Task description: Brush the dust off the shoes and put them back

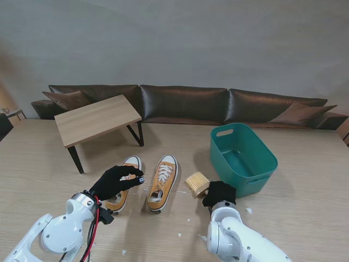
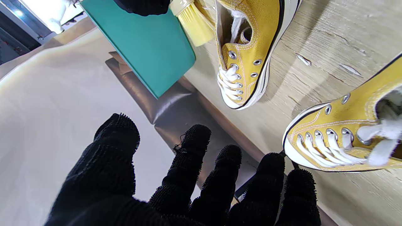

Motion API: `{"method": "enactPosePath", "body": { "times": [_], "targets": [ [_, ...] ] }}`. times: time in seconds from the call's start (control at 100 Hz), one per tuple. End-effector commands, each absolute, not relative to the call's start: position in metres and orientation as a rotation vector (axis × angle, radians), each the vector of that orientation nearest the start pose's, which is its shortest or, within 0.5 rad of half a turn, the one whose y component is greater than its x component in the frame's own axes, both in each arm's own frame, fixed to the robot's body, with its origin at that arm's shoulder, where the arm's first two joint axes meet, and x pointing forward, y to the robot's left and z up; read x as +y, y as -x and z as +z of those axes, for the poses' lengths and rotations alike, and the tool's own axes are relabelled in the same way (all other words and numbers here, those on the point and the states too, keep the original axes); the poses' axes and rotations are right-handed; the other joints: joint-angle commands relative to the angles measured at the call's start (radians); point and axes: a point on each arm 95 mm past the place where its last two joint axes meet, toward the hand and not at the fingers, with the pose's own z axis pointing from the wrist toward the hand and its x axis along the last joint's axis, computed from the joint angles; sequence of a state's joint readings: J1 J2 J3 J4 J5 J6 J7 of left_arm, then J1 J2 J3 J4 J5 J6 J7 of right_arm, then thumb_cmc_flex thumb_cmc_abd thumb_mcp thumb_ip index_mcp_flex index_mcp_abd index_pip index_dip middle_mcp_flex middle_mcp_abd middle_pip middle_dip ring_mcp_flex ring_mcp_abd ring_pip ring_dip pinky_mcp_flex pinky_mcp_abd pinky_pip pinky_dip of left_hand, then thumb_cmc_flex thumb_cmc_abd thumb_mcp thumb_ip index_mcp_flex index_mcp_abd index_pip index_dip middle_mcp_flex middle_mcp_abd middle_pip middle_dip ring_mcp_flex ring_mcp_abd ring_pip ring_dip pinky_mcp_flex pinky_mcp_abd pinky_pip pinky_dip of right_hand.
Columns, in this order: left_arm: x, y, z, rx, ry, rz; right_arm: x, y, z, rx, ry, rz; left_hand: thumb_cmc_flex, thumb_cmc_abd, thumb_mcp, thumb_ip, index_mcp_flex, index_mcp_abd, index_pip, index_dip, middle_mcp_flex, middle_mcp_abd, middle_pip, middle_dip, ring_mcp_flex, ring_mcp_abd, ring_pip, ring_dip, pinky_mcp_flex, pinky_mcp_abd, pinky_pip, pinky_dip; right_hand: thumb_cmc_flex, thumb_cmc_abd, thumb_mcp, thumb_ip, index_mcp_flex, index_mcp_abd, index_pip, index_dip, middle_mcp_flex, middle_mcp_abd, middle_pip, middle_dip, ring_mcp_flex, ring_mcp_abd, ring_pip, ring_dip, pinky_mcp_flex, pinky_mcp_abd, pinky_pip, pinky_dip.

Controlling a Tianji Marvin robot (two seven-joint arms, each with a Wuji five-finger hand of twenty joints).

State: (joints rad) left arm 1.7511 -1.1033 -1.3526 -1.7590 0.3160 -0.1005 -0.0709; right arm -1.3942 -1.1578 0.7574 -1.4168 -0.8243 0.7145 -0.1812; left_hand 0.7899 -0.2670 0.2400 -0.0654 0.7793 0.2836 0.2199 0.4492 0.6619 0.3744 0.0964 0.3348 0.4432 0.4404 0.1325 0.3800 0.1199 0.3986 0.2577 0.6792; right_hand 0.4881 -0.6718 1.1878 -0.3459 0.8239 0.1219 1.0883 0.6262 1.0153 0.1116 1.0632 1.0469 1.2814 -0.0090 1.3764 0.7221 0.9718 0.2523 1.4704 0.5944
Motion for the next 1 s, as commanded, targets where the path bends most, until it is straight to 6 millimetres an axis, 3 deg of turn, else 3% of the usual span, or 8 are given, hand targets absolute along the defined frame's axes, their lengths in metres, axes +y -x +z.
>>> {"method": "enactPosePath", "body": {
  "times": [0.0,0.2,0.36,0.51,0.61,0.73,0.85,0.99],
  "targets": [
    [0.007,-0.358,-0.312,1.152,1.843,-1.983,0.067,-0.371,-0.413,1.359,-1.49,1.02,0.027,0.048,-0.027,0.033,0.028,0.002,0.001,0.006,0.022,0.004,0.001,0.007,-0.034,0.015,-0.005,0.012,-0.014,-0.009,-0.032,0.017,0.069,0.081,0.054,0.007,0.053,-0.083,0.052,0.009,0.028,-0.07,-0.004,-0.038,0.035,-0.001,0.011,-0.004,-0.186,-0.017,0.065,0.018],
    [0.008,-0.357,-0.313,1.151,1.85,-1.981,0.072,-0.367,-0.408,1.324,-1.526,1.082,0.032,0.053,-0.037,0.035,0.023,0.006,-0.002,0.005,0.019,0.009,0.0,0.006,-0.033,0.017,-0.003,0.013,-0.014,-0.01,-0.033,0.017,0.054,0.065,0.108,-0.015,0.065,-0.044,0.086,0.066,0.122,-0.062,-0.021,-0.082,0.037,-0.033,0.11,0.075,-0.065,0.014,0.097,0.016],
    [0.008,-0.357,-0.313,1.147,1.851,-1.981,0.079,-0.361,-0.399,1.285,-1.613,1.126,0.036,0.056,-0.044,0.036,0.024,0.006,-0.003,0.005,0.017,0.011,0.0,0.006,-0.031,0.019,-0.001,0.016,-0.016,-0.009,-0.033,0.018,0.107,0.037,0.153,-0.031,0.065,0.078,0.128,0.13,0.193,-0.008,0.002,-0.078,0.037,-0.084,0.218,0.147,0.074,0.082,0.117,0.002],
    [0.009,-0.357,-0.313,1.142,1.846,-1.982,0.083,-0.356,-0.389,1.263,-1.631,1.161,0.038,0.059,-0.049,0.037,0.024,0.009,-0.003,0.005,0.016,0.011,0.0,0.006,-0.03,0.019,0.0,0.017,-0.015,-0.009,-0.033,0.018,0.093,0.034,0.154,-0.033,0.08,0.12,0.127,0.139,0.268,-0.026,0.016,-0.084,0.038,-0.125,0.289,0.199,0.145,0.07,0.166,0.014],
    [0.01,-0.357,-0.313,1.143,1.845,-1.981,0.085,-0.354,-0.385,1.263,-1.627,1.165,0.04,0.06,-0.052,0.037,0.024,0.007,-0.003,0.005,0.015,0.012,0.0,0.006,-0.028,0.019,0.002,0.019,-0.015,-0.009,-0.033,0.018,0.076,0.061,0.138,-0.032,0.067,0.129,0.143,0.156,0.283,-0.051,0.042,-0.074,0.039,-0.151,0.317,0.218,0.153,0.051,0.195,0.028],
    [0.01,-0.357,-0.313,1.143,1.846,-1.979,0.085,-0.353,-0.384,1.269,-1.625,1.171,0.042,0.062,-0.056,0.037,0.025,0.01,-0.003,0.005,0.015,0.012,0.0,0.006,-0.028,0.021,0.002,0.019,-0.015,-0.009,-0.033,0.019,0.028,0.178,0.077,-0.023,0.028,0.141,0.188,0.21,0.271,-0.084,0.103,-0.065,0.039,-0.164,0.351,0.235,0.159,0.045,0.223,0.036],
    [0.011,-0.357,-0.313,1.148,1.844,-1.973,0.084,-0.353,-0.386,1.335,-1.624,1.156,0.044,0.064,-0.059,0.038,0.024,0.01,-0.004,0.005,0.015,0.013,0.0,0.006,-0.025,0.021,0.004,0.021,-0.017,-0.009,-0.033,0.019,-0.01,0.275,0.026,0.003,0.03,0.16,0.217,0.221,0.248,-0.081,0.129,-0.074,0.039,-0.152,0.35,0.231,0.157,0.059,0.219,0.028],
    [0.011,-0.357,-0.313,1.152,1.842,-1.969,0.081,-0.353,-0.387,1.387,-1.613,1.132,0.046,0.065,-0.061,0.039,0.024,0.011,-0.004,0.004,0.013,0.013,-0.001,0.005,-0.025,0.02,0.006,0.023,-0.018,-0.01,-0.034,0.019,-0.033,0.257,0.055,0.025,0.076,0.175,0.226,0.218,0.276,-0.086,0.137,-0.087,0.039,-0.16,0.357,0.234,0.163,0.037,0.245,0.034]
  ]
}}
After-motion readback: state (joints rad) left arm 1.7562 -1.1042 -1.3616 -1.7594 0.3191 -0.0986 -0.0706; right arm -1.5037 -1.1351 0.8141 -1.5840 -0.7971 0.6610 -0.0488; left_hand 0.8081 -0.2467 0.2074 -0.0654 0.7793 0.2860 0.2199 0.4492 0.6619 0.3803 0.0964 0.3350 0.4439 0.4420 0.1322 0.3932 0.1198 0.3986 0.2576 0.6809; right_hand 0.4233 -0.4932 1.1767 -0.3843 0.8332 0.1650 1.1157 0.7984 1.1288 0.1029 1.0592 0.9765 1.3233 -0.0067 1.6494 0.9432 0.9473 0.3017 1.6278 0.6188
